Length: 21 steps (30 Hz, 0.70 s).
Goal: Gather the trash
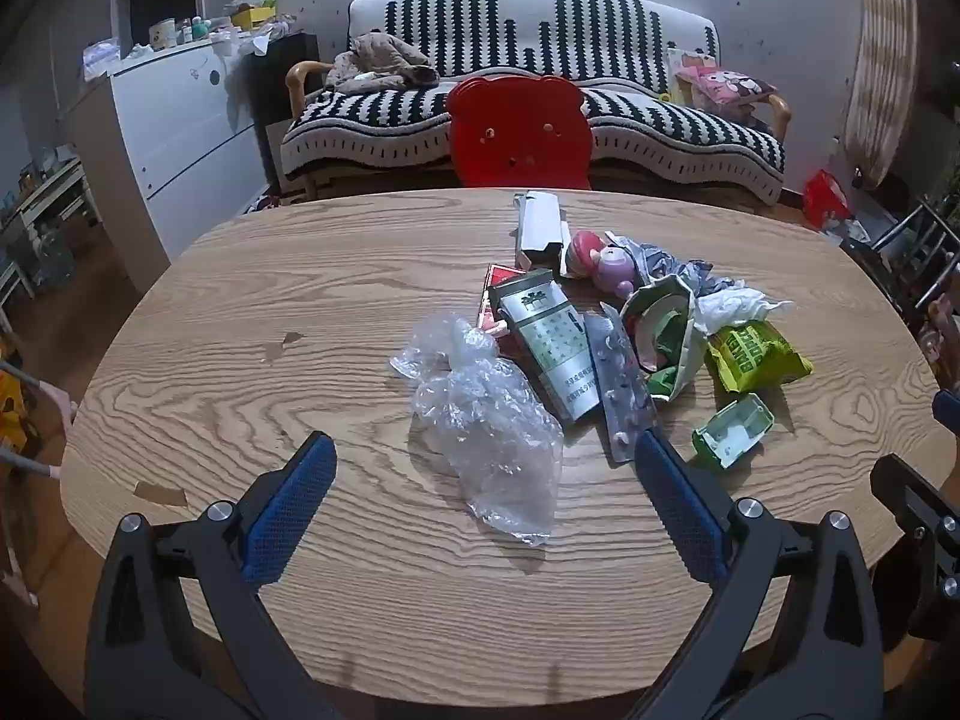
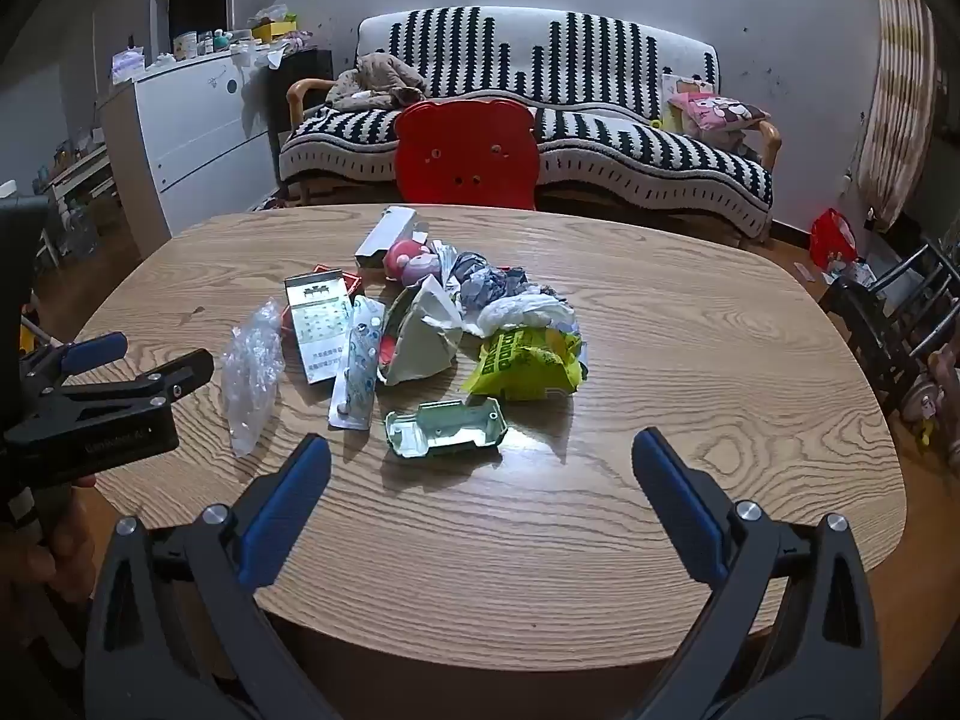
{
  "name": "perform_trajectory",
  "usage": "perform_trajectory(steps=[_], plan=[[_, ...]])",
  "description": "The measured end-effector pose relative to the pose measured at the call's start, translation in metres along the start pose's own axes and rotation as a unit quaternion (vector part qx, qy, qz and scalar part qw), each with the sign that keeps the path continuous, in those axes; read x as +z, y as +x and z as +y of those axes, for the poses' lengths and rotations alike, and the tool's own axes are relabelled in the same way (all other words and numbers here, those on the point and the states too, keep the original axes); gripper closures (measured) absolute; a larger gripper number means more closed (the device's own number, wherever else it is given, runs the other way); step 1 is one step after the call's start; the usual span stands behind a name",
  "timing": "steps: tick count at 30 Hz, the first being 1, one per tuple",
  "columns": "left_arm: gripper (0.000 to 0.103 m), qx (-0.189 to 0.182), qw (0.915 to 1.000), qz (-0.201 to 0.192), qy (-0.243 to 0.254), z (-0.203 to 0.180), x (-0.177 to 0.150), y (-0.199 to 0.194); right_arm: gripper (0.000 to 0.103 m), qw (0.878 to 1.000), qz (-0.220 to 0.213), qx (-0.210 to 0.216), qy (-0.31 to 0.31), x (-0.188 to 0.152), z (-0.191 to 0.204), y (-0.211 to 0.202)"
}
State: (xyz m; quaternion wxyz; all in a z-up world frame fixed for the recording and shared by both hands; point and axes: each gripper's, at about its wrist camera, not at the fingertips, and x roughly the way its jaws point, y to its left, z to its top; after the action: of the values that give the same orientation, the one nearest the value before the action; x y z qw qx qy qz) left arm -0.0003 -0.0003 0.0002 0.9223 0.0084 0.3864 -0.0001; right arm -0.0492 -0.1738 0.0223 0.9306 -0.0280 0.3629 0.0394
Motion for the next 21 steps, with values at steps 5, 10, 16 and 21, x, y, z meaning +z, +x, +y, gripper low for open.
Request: perform_trajectory(steps=[5,10,16,21], plan=[[0.006,-0.002,1.0,-0.003,-0.001,0.0006,-0.0005,-0.0036,0.006,1.0,0.002,0.002,0.0,-0.0003,0.0004,0.0008],[0.006,0.001,1.0,0.003,-0.001,0.0002,0.0004,-0.001,0.006,1.0,0.002,0.003,0.001,-0.0005,0.0006,0.0013],[0.006,0.002,1.0,0.004,0.0,0.0009,-0.0012,0.0017,0.006,1.0,0.002,0.004,0.001,-0.0007,0.0011,0.002],[0.006,0.002,1.0,0.003,0.0,0.0011,-0.0013,0.0016,0.006,1.0,0.001,0.004,0.002,-0.0007,0.0012,0.002]])
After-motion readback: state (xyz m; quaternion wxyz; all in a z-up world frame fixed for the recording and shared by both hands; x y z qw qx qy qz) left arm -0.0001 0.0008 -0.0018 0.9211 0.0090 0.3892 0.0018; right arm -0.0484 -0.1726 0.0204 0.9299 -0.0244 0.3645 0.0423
